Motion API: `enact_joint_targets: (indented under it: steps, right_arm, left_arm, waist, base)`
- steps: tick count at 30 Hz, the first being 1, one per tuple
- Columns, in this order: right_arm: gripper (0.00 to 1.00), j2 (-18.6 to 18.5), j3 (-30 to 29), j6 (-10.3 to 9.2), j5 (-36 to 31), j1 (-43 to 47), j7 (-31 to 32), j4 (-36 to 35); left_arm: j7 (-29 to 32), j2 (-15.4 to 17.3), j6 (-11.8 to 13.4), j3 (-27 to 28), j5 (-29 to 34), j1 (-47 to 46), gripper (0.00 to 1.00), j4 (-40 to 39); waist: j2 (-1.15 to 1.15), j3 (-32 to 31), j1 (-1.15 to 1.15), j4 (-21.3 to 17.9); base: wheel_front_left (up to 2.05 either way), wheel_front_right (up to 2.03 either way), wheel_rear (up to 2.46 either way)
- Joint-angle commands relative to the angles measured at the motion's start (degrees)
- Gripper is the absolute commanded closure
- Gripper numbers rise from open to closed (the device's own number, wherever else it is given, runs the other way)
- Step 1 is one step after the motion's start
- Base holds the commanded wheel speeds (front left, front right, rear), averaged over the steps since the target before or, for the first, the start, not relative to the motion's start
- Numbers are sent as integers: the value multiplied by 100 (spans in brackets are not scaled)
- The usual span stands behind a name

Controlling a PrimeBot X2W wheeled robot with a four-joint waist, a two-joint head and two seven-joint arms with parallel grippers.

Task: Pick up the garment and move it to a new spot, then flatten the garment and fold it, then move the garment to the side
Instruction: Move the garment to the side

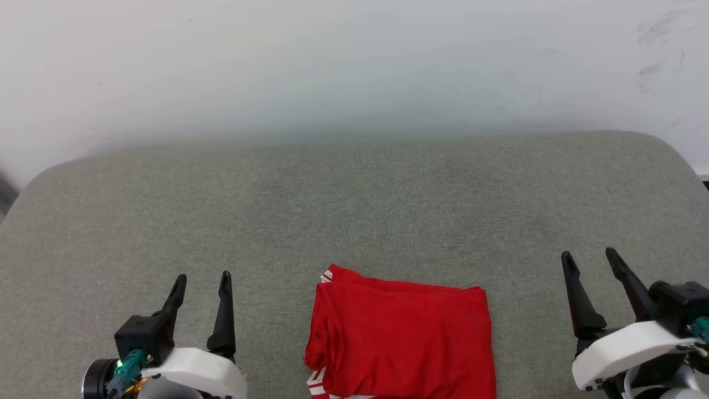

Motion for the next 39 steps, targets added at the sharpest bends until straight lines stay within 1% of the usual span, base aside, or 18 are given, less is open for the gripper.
enact_joint_targets:
  steps: [1, 5, 8, 12, 15, 18, 20, 23, 26, 30, 33, 34, 35, 36, 37, 38, 39]
  right_arm:
    - [0, 16, -17, -5, -44, 17, 35, -23]
    - [0, 18, -68, -5, 105, 3, 235, 39]
    - [0, -39, -349, -5, 562, -44, 792, 313]
    - [0, -283, -770, -4, 1301, -207, 1873, 858]
    - [0, -436, -968, -4, 1891, -338, 2777, 1307]
    - [0, -380, -1148, -4, 2511, -555, 3688, 1757]
    - [0, -321, -1222, -4, 2745, -674, 4138, 2042]
    - [0, -113, -1242, -4, 3166, -924, 4549, 2385]
    - [0, 36, -1163, -4, 3556, -1155, 4832, 2694]
    - [0, 203, -933, -7, 3910, -1347, 5006, 3070]
    - [0, 246, -709, -9, 3975, -1396, 5062, 3330]
    - [27, 260, -635, -9, 3989, -1413, 5065, 3387]
    - [62, 269, -583, -9, 4019, -1420, 5054, 3432]
    - [89, 275, -520, -9, 4039, -1433, 5040, 3454]
    - [89, 275, -520, -9, 4039, -1433, 5040, 3454]
    - [100, 272, -484, -8, 4081, -1457, 5021, 3457]
    - [100, 255, -436, -8, 4096, -1488, 4981, 3418]
  left_arm:
    - [-30, -23, -23, 28, 24, 6, 0, 19]
    - [-33, -29, -38, 82, 29, -16, 0, 23]
    - [-36, -57, -26, 140, 38, -40, 0, -6]
    - [-38, -129, -31, 199, 68, -106, 0, -34]
    - [-39, -205, -72, 229, 150, -173, 0, -90]
    - [-39, -261, -140, 242, 233, -259, 0, -111]
    - [-34, -314, -193, 226, 292, -331, 0, -112]
    - [-34, -403, -284, 207, 369, -457, 0, -105]
    - [-33, -482, -364, 213, 408, -560, 0, -68]
    - [-34, -543, -464, 260, 451, -629, 0, 5]
    - [-34, -578, -521, 279, 490, -678, 0, 56]
    - [-34, -585, -539, 281, 504, -694, 0, 72]
    - [-34, -586, -558, 282, 524, -708, 0, 93]
    - [-34, -575, -555, 273, 556, -720, 0, 115]
    - [-34, -575, -555, 273, 556, -720, 0, 115]
    - [-34, -576, -564, 279, 569, -717, 0, 132]
    - [-34, -582, -572, 283, 585, -703, 0, 152]
  waist:
    - [0, 9, 0, -8]
    - [0, 49, 0, -31]
    - [0, 90, 0, -9]
    - [0, 154, 0, 120]
    - [0, 228, 0, 215]
    - [0, 336, 0, 341]
    - [0, 411, 0, 433]
    - [0, 556, 0, 573]
    - [0, 704, 0, 683]
    - [0, 823, 0, 775]
    - [0, 860, 0, 820]
    - [0, 865, 0, 833]
    - [0, 865, 0, 842]
    - [0, 858, 0, 845]
    - [0, 858, 0, 845]
    - [0, 839, 0, 843]
    - [0, 812, 0, 838]
  base:
    - [0, 0, 0]
    - [0, 0, 0]
    - [0, 0, 0]
    - [0, 0, 0]
    - [0, 0, 0]
    - [0, 0, 0]
    - [0, 0, 0]
    - [0, 0, 0]
    - [0, 0, 0]
    - [0, 0, 0]
    - [0, 0, 0]
    - [0, 0, 0]
    - [0, 0, 0]
    - [0, 0, 0]
    - [0, 0, 0]
    - [0, 0, 0]
    - [0, 0, 0]
